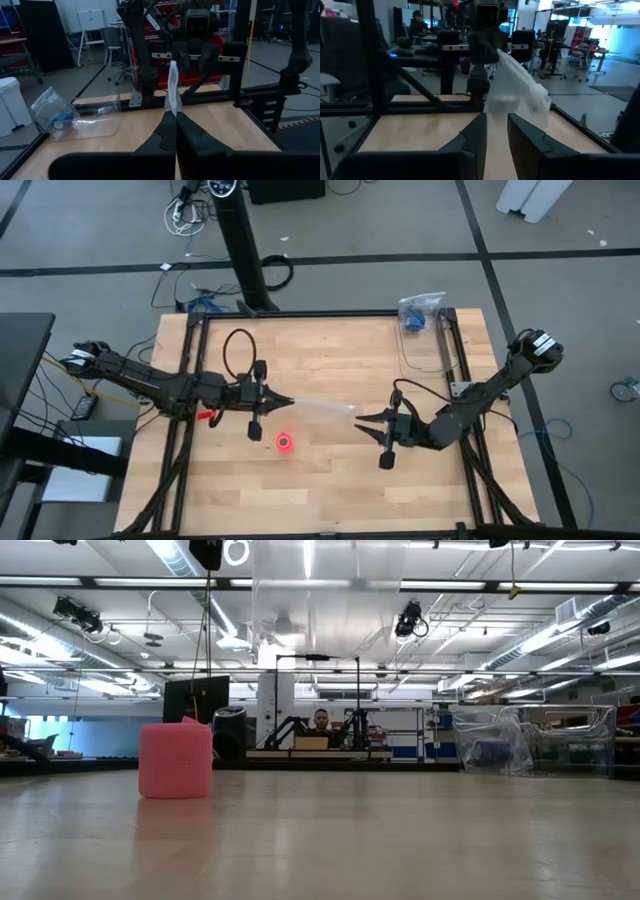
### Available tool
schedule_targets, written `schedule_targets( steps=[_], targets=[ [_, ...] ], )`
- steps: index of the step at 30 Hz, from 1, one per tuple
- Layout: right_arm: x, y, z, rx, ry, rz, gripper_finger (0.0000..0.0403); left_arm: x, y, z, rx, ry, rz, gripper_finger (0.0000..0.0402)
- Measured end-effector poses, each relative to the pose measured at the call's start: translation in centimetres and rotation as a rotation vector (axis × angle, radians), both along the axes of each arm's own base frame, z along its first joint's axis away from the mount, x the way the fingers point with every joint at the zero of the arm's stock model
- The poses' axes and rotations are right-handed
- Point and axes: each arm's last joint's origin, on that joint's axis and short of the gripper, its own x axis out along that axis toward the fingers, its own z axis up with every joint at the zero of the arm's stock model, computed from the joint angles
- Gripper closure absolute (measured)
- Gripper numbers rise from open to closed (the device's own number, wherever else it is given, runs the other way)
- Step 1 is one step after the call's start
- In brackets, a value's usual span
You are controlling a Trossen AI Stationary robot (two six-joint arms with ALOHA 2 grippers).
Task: Roll bandage
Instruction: Put the rolled pink bandage into the transparent zip bag
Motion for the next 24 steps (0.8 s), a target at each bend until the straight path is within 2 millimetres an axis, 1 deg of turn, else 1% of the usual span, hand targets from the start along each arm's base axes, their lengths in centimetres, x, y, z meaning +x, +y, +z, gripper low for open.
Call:
schedule_targets(
  steps=[6, 9, 11, 14, 16, 20, 24],
  targets=[
    [0.2, -0.5, 0.0, 0.001, -0.001, -0.043, 0.035, 0.0, 0.0, 0.0, 0.0, 0.003, 0.0, 0.0401],
    [0.0, -0.2, 0.0, -0.004, 0.0, -0.043, 0.0352, 0.0, 0.0, 0.0, 0.0, 0.003, -0.002, 0.0401],
    [-0.3, 0.2, 0.0, -0.001, -0.001, -0.055, 0.0345, 0.0, -0.1, -0.1, 0.001, 0.004, -0.005, 0.0401],
    [-0.7, 0.4, 0.0, 0.001, 0.002, -0.146, 0.0325, 0.0, -0.1, 0.0, 0.001, 0.004, -0.006, 0.0401],
    [-0.8, 0.4, 0.1, -0.004, 0.004, -0.168, 0.0311, 0.0, -0.1, 0.0, -0.001, 0.004, -0.006, 0.0401],
    [-0.5, 0.0, 0.2, 0.006, -0.009, -0.149, 0.0291, 0.0, -0.1, 0.0, -0.005, -0.002, -0.006, 0.0401],
    [0.2, -0.6, 0.2, 0.026, -0.017, -0.104, 0.029, 0.0, -0.1, 0.1, -0.007, -0.013, -0.006, 0.0401]
  ],
)
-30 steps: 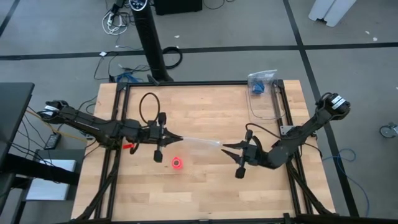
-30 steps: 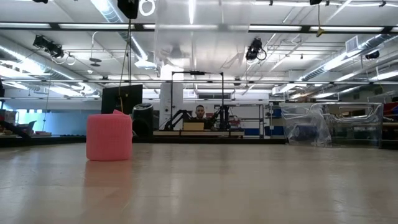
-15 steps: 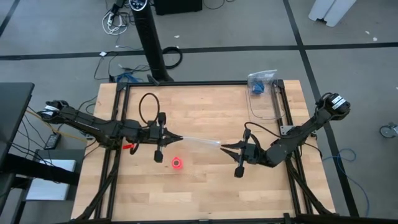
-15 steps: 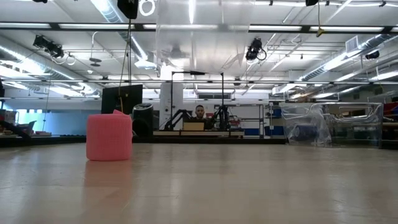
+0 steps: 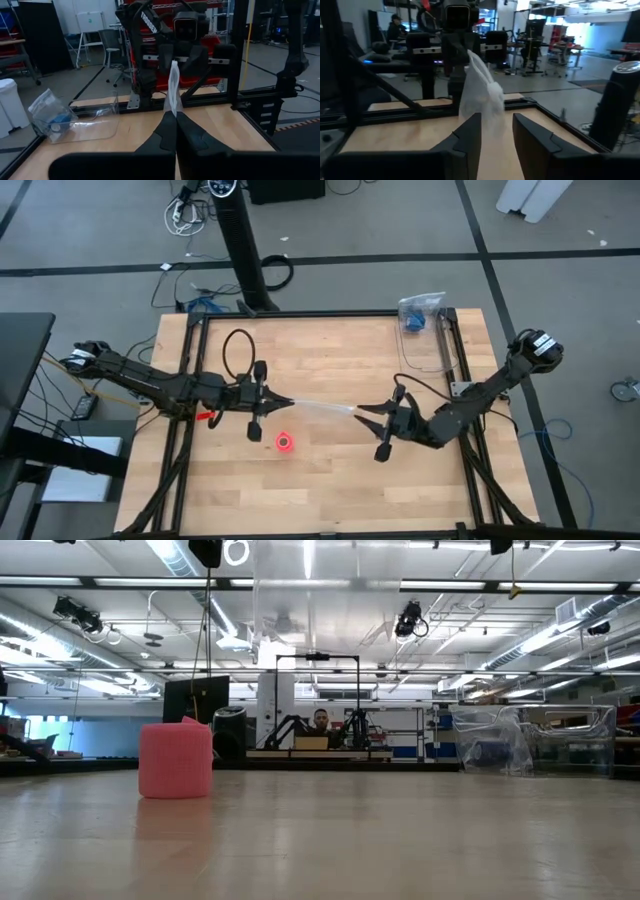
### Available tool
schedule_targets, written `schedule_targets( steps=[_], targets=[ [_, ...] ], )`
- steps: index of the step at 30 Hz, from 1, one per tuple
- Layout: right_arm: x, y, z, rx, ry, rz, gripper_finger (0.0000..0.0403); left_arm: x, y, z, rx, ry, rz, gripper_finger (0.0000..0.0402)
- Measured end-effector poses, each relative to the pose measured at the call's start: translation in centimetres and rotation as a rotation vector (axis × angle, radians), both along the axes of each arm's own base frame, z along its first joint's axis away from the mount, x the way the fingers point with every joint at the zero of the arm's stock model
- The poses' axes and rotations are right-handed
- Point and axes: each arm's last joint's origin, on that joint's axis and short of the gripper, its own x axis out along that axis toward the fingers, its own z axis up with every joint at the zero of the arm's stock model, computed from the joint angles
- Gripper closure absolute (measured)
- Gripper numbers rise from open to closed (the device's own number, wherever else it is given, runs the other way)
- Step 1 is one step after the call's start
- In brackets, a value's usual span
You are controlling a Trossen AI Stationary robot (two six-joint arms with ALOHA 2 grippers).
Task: Roll bandage
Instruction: Put the rolled pink bandage into the transparent zip bag
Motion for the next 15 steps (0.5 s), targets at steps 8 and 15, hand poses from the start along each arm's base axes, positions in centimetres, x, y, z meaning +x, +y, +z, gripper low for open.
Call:
schedule_targets(
  steps=[8, 15],
  targets=[
    [0.7, -1.0, -0.1, 0.006, 0.003, 0.003, 0.0348, 0.0, 0.0, 0.0, -0.002, 0.003, 0.0, 0.0401],
    [1.4, -1.9, -0.1, 0.003, -0.001, 0.063, 0.0395, 0.3, -0.1, -0.2, -0.032, 0.002, -0.011, 0.0401]
  ],
)
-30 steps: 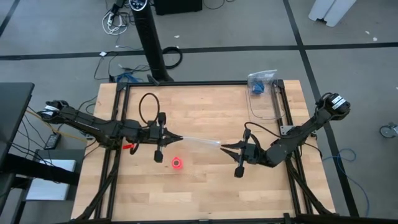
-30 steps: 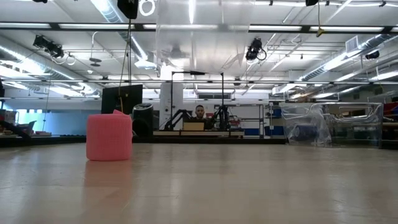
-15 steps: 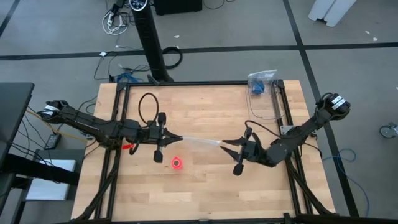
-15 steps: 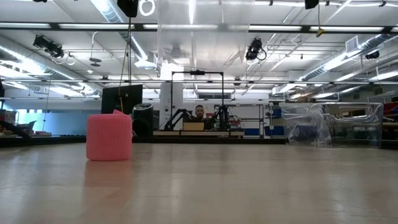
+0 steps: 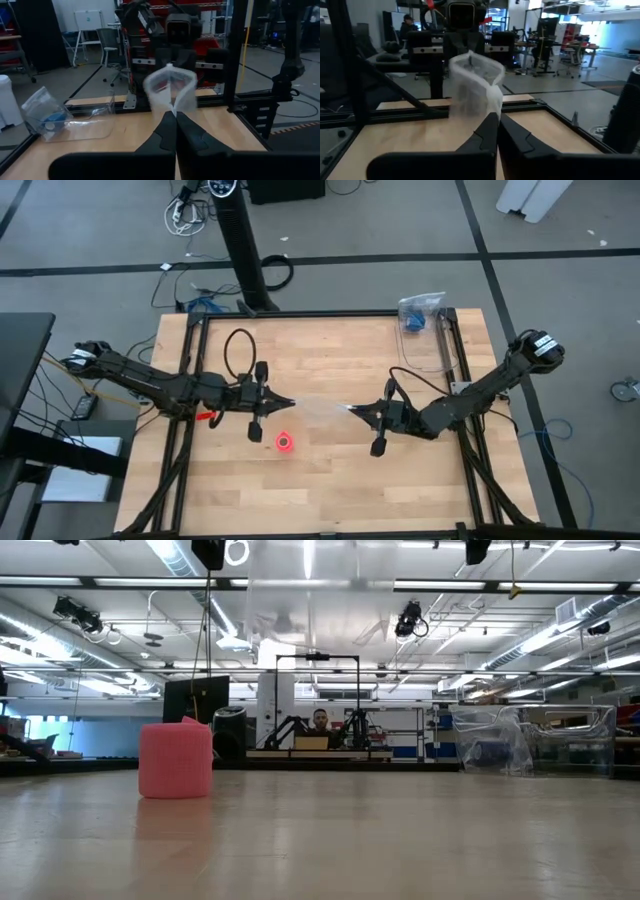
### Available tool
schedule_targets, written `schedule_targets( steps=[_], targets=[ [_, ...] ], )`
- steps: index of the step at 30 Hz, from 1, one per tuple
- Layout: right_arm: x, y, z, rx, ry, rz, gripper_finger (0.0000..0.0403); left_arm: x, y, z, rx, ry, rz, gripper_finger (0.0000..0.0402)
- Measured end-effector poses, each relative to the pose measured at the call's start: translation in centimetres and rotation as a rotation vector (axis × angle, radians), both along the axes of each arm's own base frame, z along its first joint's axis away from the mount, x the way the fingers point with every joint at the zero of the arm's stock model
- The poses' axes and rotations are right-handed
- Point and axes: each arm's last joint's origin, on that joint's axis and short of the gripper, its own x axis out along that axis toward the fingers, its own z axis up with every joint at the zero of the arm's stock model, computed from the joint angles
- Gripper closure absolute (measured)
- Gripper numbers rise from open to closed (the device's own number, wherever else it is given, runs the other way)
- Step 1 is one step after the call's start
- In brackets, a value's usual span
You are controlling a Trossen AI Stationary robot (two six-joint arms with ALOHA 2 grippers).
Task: Roll bandage
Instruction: Put the rolled pink bandage into the transparent zip bag
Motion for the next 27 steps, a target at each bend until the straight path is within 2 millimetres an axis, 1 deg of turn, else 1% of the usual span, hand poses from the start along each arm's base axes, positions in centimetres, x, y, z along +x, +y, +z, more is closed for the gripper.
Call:
schedule_targets(
  steps=[8, 12, 18, 22, 27],
  targets=[
    [0.7, -1.1, 0.0, 0.006, -0.005, 0.068, 0.04, 2.1, -0.6, -1.6, 0.011, 0.012, -0.02, 0.0401],
    [1.4, -1.5, -0.6, 0.017, 0.006, 0.079, 0.0401, 2.8, -0.7, -2.0, 0.01, -0.015, -0.019, 0.0401],
    [3.2, -2.2, -2.7, 0.035, 0.051, 0.081, 0.0402, 3.6, -0.5, -2.7, 0.006, -0.017, -0.007, 0.0401],
    [4.7, -2.3, -3.0, 0.03, 0.067, 0.086, 0.0402, 3.9, -0.6, -3.1, 0.008, -0.004, -0.007, 0.0401],
    [6.5, -2.3, -3.0, 0.01, 0.087, 0.117, 0.0402, 3.9, -0.6, -3.1, -0.005, 0.001, -0.007, 0.0401]
  ],
)
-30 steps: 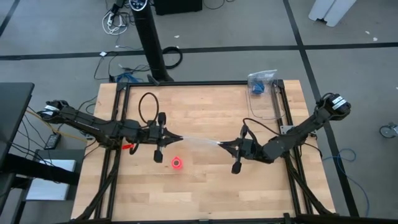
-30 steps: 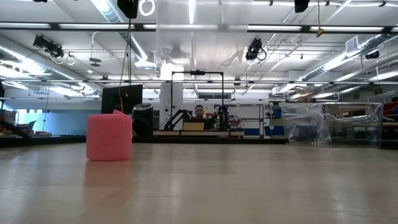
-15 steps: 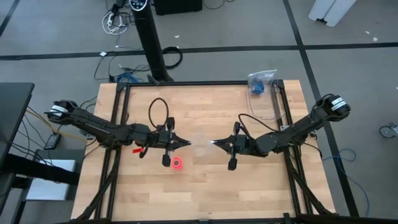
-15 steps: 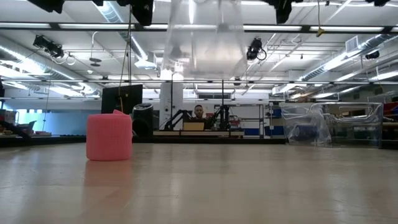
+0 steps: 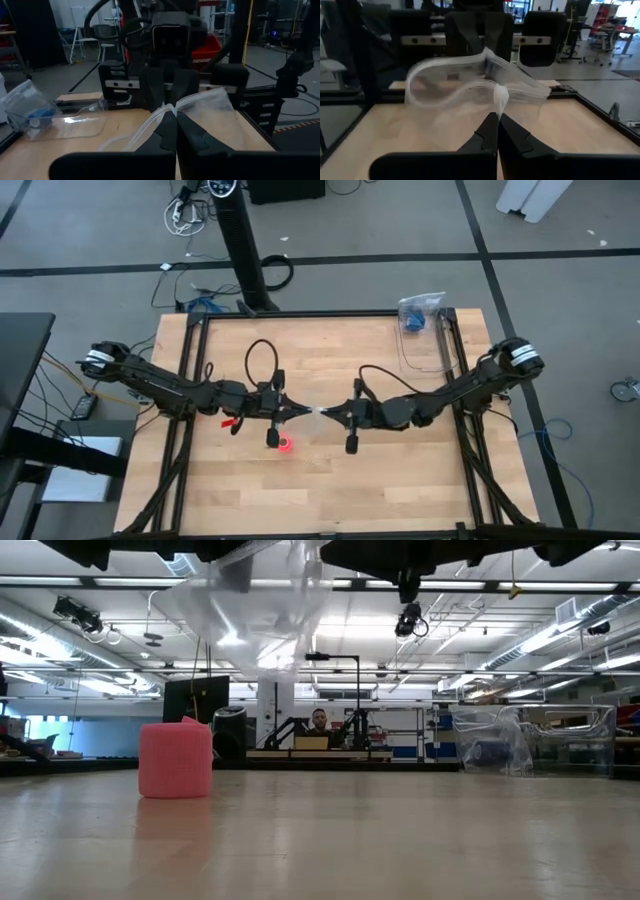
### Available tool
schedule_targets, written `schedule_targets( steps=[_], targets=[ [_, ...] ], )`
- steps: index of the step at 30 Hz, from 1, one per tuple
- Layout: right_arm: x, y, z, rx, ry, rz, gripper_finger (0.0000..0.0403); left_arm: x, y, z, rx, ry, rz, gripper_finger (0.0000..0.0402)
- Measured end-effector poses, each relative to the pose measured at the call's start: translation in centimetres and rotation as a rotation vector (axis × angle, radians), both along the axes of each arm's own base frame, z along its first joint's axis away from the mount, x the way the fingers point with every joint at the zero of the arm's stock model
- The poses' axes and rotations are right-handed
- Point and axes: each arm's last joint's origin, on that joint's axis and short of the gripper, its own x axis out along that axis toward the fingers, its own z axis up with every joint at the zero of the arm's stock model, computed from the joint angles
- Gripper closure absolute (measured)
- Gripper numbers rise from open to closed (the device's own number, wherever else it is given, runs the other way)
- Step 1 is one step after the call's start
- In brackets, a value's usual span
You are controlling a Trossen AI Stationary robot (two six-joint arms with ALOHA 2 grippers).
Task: Roll bandage
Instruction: Put the rolled pink bandage into the transparent zip bag
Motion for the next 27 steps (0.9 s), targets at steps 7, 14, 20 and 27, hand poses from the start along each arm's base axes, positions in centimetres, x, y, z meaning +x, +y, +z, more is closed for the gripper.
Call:
schedule_targets(
  steps=[7, 14, 20, 27],
  targets=[
    [1.2, 0.0, 0.5, -0.018, 0.047, 0.005, 0.0402, 0.0, 0.0, -0.3, 0.001, 0.028, 0.0, 0.0401],
    [1.2, 0.0, 0.5, -0.023, 0.057, 0.005, 0.0402, 0.0, 0.0, -0.3, 0.002, 0.03, 0.002, 0.0401],
    [1.1, 0.2, 0.2, -0.032, 0.082, 0.005, 0.0401, 0.0, 0.0, -0.5, 0.001, 0.053, 0.015, 0.0401],
    [1.0, 0.2, -0.2, -0.031, 0.125, 0.004, 0.0393, -0.1, 0.2, -1.3, -0.01, 0.129, 0.071, 0.0401]
  ],
)
